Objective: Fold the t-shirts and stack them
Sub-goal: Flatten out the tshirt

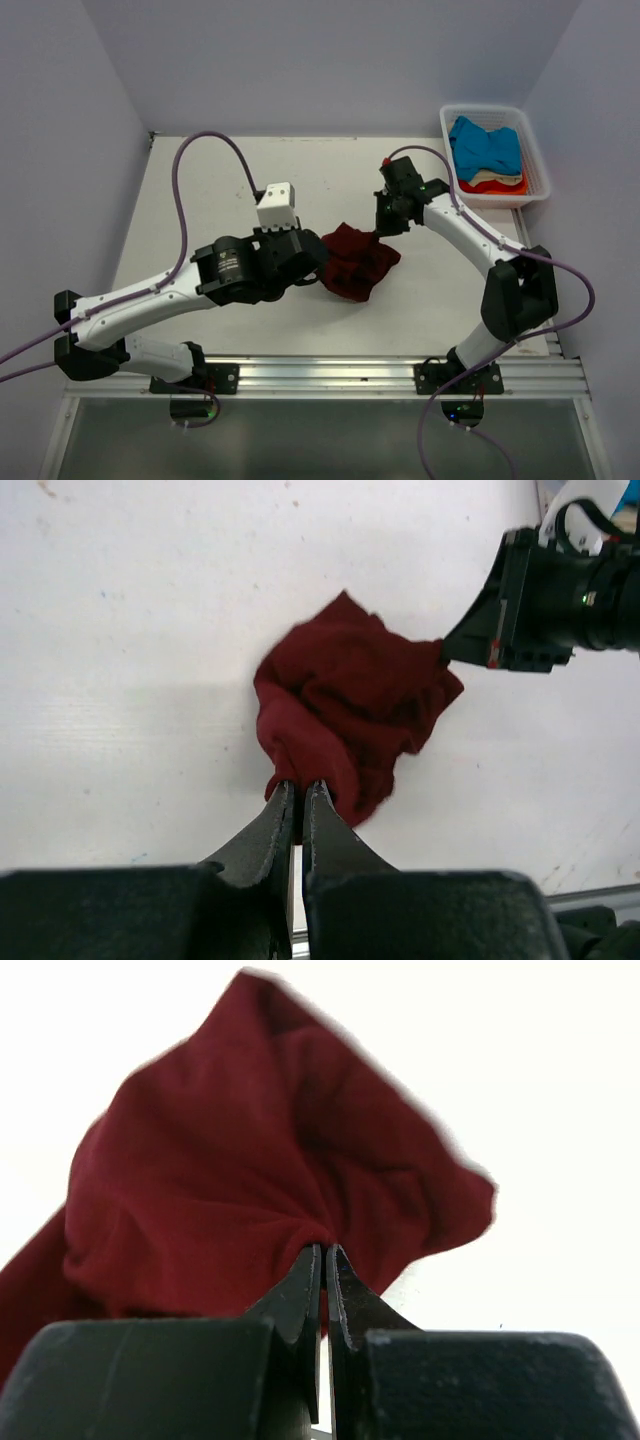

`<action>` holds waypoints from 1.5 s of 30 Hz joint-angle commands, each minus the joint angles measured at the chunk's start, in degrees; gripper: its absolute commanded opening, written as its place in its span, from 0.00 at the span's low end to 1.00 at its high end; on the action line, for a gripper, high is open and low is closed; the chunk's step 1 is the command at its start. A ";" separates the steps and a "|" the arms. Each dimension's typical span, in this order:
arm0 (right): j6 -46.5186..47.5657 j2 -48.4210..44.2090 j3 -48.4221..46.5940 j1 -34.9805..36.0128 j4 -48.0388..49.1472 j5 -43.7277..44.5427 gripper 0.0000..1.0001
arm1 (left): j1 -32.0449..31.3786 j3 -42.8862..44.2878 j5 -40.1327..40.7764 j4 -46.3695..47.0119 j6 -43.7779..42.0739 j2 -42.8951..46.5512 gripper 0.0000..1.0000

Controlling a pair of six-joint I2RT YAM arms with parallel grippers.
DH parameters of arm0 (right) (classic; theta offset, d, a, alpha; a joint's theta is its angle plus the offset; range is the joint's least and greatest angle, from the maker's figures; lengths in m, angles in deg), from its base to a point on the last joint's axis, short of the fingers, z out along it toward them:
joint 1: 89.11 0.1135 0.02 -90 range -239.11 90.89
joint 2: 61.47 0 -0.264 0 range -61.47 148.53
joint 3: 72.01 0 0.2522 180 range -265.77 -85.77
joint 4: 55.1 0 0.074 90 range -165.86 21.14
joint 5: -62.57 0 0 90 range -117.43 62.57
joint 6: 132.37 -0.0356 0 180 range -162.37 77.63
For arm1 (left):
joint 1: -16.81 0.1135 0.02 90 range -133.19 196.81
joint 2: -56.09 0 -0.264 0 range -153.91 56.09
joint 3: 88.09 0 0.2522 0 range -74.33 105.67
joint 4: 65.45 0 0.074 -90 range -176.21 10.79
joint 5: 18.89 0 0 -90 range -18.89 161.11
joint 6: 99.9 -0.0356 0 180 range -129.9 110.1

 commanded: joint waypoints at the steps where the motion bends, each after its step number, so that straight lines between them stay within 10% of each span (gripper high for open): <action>1: 0.30 -3.87 0.49 0.12 1.03 1.92 0.00 | -0.03 5.27 9.17 -11.63 -1.39 -0.89 0.00; 3: 0.04 -4.57 0.58 0.21 0.23 2.79 0.03 | 0.14 8.51 11.02 -14.69 -1.39 -0.98 0.00; 6: -1.10 -7.72 1.89 0.21 -2.14 6.48 0.43 | 0.93 12.47 12.96 -16.65 -3.57 0.33 0.00; 10: -2.16 -12.64 4.88 0.30 -1.97 4.56 0.61 | 2.34 16.52 14.19 -16.65 -7.53 1.84 0.00; 27: -7.70 -12.93 16.85 19.36 24.21 -23.83 0.66 | 5.85 37.35 11.82 -10.32 -27.13 -8.44 0.00; 37: -4.72 -10.19 8.50 23.59 18.61 -14.47 0.66 | 6.03 54.75 11.02 -6.56 -39.78 -14.07 0.00; 45: -1.90 -15.29 3.75 23.59 10.69 -7.31 0.67 | 6.03 50.72 12.70 5.58 -48.75 -10.73 0.00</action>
